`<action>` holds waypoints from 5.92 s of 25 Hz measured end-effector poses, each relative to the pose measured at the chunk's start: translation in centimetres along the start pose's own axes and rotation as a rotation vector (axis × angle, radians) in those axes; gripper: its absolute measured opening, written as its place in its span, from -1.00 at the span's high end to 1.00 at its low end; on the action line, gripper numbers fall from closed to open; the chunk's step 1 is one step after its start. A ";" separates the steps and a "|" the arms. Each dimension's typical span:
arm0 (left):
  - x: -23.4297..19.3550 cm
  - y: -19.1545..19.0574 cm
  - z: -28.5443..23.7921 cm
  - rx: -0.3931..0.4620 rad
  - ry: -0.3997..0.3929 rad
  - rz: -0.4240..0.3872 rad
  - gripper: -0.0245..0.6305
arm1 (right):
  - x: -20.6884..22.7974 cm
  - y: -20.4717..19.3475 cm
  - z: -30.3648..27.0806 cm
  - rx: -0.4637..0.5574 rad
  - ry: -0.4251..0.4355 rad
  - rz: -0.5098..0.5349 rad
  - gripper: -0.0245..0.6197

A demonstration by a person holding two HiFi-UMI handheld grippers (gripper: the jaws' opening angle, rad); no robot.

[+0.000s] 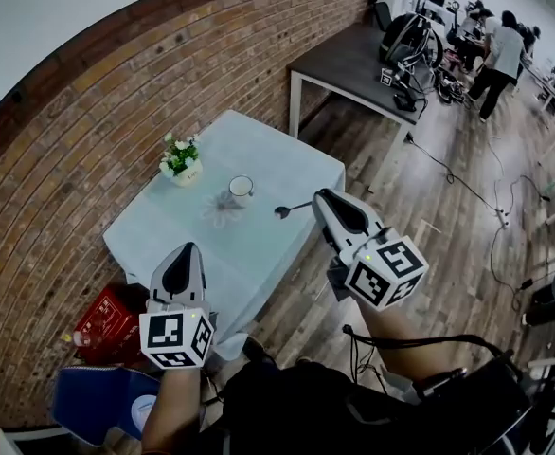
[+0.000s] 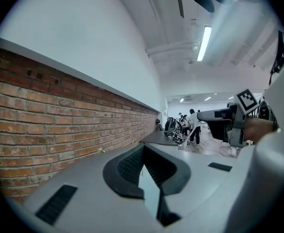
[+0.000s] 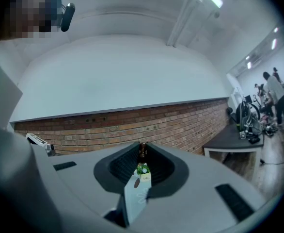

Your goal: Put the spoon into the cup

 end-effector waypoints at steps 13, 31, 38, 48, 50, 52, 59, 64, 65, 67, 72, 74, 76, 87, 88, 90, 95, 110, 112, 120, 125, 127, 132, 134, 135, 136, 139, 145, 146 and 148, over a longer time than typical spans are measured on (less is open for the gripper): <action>-6.9 0.6 -5.0 0.025 -0.029 0.049 0.90 | 0.1 1.2 -8.3 0.005 -0.049 0.005 0.75; -9.5 -1.2 -8.6 -0.025 0.079 0.112 0.90 | 4.6 0.0 -16.7 -0.074 0.005 -0.004 0.75; -8.6 -1.1 -10.7 -0.029 0.173 0.109 0.90 | 7.7 -0.9 -20.6 -0.127 0.112 0.009 0.75; -7.9 -2.2 -13.0 -0.068 0.303 0.116 0.90 | 10.9 -4.4 -26.3 -0.216 0.255 0.030 0.75; -7.8 -2.6 -13.4 -0.073 0.324 0.123 0.90 | 11.3 -5.4 -27.1 -0.236 0.278 0.028 0.75; -7.7 -3.1 -13.8 -0.078 0.345 0.134 0.90 | 11.6 -6.4 -28.0 -0.256 0.301 0.030 0.75; -7.0 -3.8 -14.4 -0.100 0.398 0.133 0.90 | 12.4 -9.7 -30.3 -0.319 0.358 0.025 0.75; -6.5 -5.2 -14.8 -0.131 0.436 0.147 0.90 | 13.2 -12.6 -31.5 -0.363 0.383 0.026 0.75; -6.4 -5.5 -14.7 -0.141 0.443 0.151 0.90 | 13.3 -13.2 -31.8 -0.370 0.388 0.025 0.75; -6.0 -6.0 -14.7 -0.160 0.456 0.159 0.90 | 13.4 -14.5 -32.3 -0.387 0.400 0.024 0.75; -5.4 -6.6 -14.5 -0.184 0.487 0.185 0.90 | 13.3 -17.5 -33.4 -0.440 0.432 0.024 0.75; -5.0 -6.9 -14.7 -0.197 0.491 0.182 0.90 | 13.3 -18.7 -33.8 -0.461 0.438 0.031 0.75; -4.6 -7.3 -14.7 -0.210 0.497 0.187 0.90 | 13.4 -19.8 -34.0 -0.482 0.442 0.035 0.75; -3.9 -8.3 -13.8 -0.249 0.523 0.208 0.90 | 13.5 -22.8 -34.7 -0.535 0.437 0.036 0.75; -3.9 -8.3 -13.8 -0.249 0.522 0.209 0.90 | 13.5 -23.0 -34.7 -0.538 0.435 0.034 0.75; -3.9 -8.2 -13.7 -0.251 0.520 0.208 0.90 | 13.5 -23.4 -34.7 -0.543 0.430 0.027 0.75; -4.0 -8.4 -13.4 -0.266 0.519 0.208 0.90 | 13.7 -23.7 -34.7 -0.536 0.411 0.030 0.75; -5.5 -7.4 -13.1 -0.223 0.455 0.196 0.89 | 13.7 -21.7 -34.0 -0.519 0.337 0.123 0.52; -5.8 -6.9 -13.3 -0.204 0.435 0.193 0.89 | 13.5 -20.3 -33.7 -0.492 0.325 0.155 0.52; -7.2 -4.2 -14.1 -0.117 0.345 0.178 0.90 | 12.9 -12.9 -31.6 -0.347 0.283 0.173 0.53; -8.1 -2.5 -14.0 -0.067 0.300 0.155 0.90 | 12.8 -9.4 -29.7 -0.298 0.231 0.155 0.65; -8.4 -2.2 -13.8 -0.056 0.278 0.149 0.90 | 12.6 -8.0 -28.8 -0.277 0.207 0.148 0.70; -9.4 -1.3 -13.4 -0.023 0.242 0.143 0.90 | 11.6 -5.0 -26.4 -0.236 0.163 0.145 0.78; -10.1 -0.8 -13.1 -0.009 0.240 0.135 0.90 | 10.8 -3.9 -25.4 -0.224 0.155 0.157 0.79; -10.3 -0.5 -13.1 0.000 0.236 0.134 0.90 | 10.5 -3.4 -24.9 -0.219 0.149 0.167 0.79; -10.4 -0.2 -13.0 0.009 0.228 0.137 0.90 | 10.2 -2.9 -24.4 -0.215 0.143 0.176 0.80; -10.5 0.7 -12.4 0.025 0.209 0.140 0.90 | 9.1 -1.8 -23.0 -0.208 0.140 0.166 0.83; -10.7 1.6 -11.8 0.060 0.169 0.117 0.90 | 7.0 -0.9 -21.1 -0.192 0.126 0.166 0.87; -10.7 1.6 -11.7 0.062 0.160 0.115 0.90 | 6.8 -0.8 -20.8 -0.188 0.118 0.167 0.87; -10.6 1.5 -11.5 0.069 0.140 0.116 0.90 | 6.5 -0.7 -20.5 -0.182 0.098 0.168 0.87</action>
Point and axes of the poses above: the fingertips, and each gripper's own axes: z backward along the fingers, x to its right, y out of its top, the point moved 5 cm from there along z, backward along the fingers, and after that the axes turned 6 degrees about -x, right-handed, at the moved point
